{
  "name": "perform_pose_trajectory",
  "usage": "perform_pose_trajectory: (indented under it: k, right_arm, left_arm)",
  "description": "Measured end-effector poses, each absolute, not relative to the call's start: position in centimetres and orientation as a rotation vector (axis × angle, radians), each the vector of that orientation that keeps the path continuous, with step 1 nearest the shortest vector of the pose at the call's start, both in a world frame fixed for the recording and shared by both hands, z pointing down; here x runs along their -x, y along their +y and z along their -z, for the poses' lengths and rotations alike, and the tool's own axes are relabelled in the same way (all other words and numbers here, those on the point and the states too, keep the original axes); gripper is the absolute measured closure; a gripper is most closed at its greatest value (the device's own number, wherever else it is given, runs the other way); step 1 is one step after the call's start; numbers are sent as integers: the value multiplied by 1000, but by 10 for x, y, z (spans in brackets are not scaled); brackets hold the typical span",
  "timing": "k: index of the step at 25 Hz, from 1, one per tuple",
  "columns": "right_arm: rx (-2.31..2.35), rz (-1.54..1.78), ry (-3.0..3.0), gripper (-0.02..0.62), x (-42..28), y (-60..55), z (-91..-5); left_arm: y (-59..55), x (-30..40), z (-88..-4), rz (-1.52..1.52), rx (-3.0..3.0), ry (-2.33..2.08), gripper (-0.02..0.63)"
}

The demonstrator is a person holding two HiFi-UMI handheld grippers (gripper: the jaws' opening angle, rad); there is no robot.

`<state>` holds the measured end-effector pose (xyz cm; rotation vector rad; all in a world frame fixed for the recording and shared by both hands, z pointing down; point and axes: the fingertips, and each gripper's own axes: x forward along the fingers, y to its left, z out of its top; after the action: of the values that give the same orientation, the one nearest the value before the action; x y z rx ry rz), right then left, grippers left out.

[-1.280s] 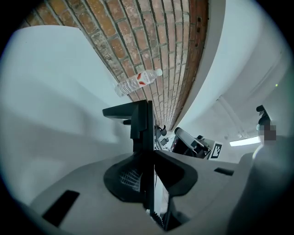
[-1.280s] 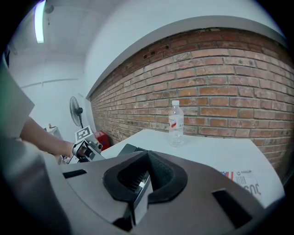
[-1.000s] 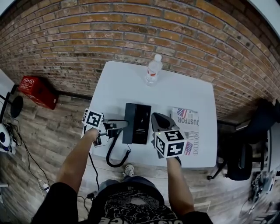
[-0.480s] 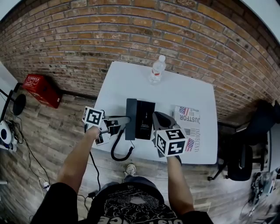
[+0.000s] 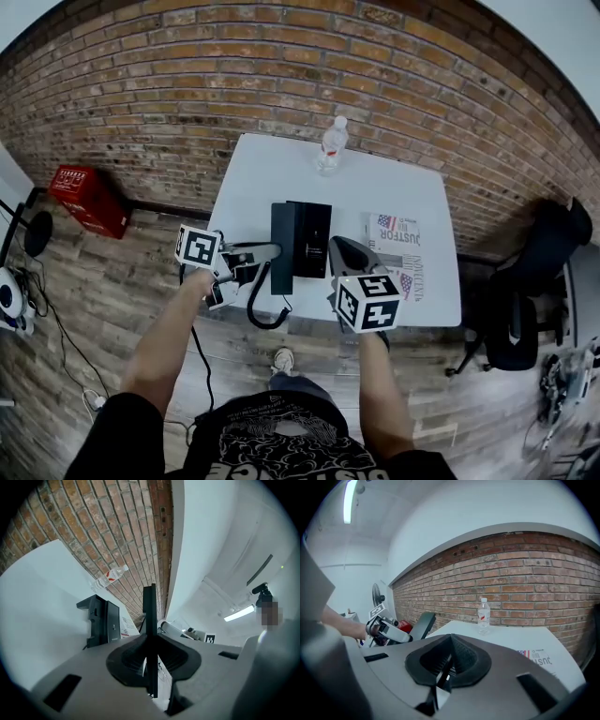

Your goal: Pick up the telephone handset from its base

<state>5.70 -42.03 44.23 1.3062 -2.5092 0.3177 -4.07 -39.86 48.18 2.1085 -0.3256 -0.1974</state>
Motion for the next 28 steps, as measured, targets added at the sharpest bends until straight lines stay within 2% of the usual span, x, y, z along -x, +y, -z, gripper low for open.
perform_pose_trajectory:
  k: [28]
  right_arm:
    - [-1511, -129, -2490, 595, -74, -237, -386]
  left_arm:
    - [-235, 48, -400, 254, -2357, -414, 534]
